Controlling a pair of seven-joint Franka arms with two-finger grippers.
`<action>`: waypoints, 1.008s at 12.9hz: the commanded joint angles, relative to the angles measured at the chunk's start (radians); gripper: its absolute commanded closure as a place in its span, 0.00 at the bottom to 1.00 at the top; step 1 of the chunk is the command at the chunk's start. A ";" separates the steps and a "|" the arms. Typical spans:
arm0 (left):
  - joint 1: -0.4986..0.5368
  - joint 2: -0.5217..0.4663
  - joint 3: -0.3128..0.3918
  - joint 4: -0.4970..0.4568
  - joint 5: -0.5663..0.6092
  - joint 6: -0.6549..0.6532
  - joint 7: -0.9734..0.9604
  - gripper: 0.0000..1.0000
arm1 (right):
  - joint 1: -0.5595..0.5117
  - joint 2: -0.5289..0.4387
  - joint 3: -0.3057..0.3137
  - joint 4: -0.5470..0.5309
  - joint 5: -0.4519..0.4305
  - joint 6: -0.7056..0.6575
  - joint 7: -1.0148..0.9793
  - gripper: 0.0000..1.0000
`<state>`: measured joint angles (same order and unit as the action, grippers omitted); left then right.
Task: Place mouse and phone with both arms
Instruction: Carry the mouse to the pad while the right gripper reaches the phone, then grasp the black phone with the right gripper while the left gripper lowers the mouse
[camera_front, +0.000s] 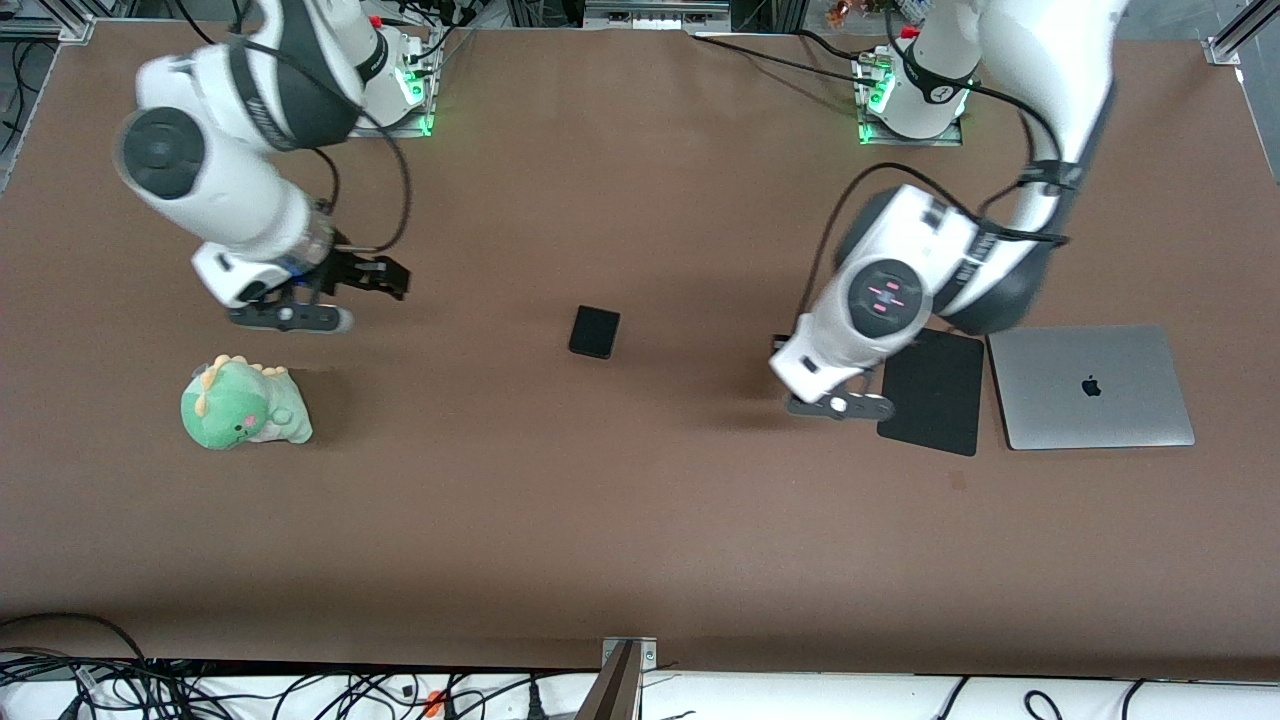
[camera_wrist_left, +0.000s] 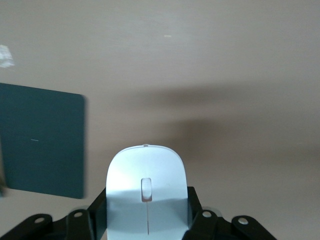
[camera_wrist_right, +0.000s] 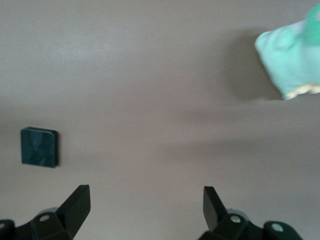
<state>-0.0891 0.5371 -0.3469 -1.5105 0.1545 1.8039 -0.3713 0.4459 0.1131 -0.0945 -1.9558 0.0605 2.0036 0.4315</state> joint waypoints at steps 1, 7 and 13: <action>0.092 -0.013 -0.009 0.004 -0.020 -0.061 0.179 0.75 | 0.089 0.087 0.033 -0.023 0.009 0.143 0.185 0.00; 0.210 0.006 0.002 -0.062 0.086 -0.063 0.337 0.73 | 0.282 0.341 0.041 -0.009 0.007 0.499 0.508 0.00; 0.340 -0.002 -0.007 -0.284 0.103 0.197 0.419 0.73 | 0.367 0.480 0.041 0.054 0.002 0.619 0.606 0.00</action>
<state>0.1882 0.5597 -0.3366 -1.7032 0.2374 1.9194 -0.0014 0.7870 0.5439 -0.0431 -1.9305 0.0613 2.5853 1.0187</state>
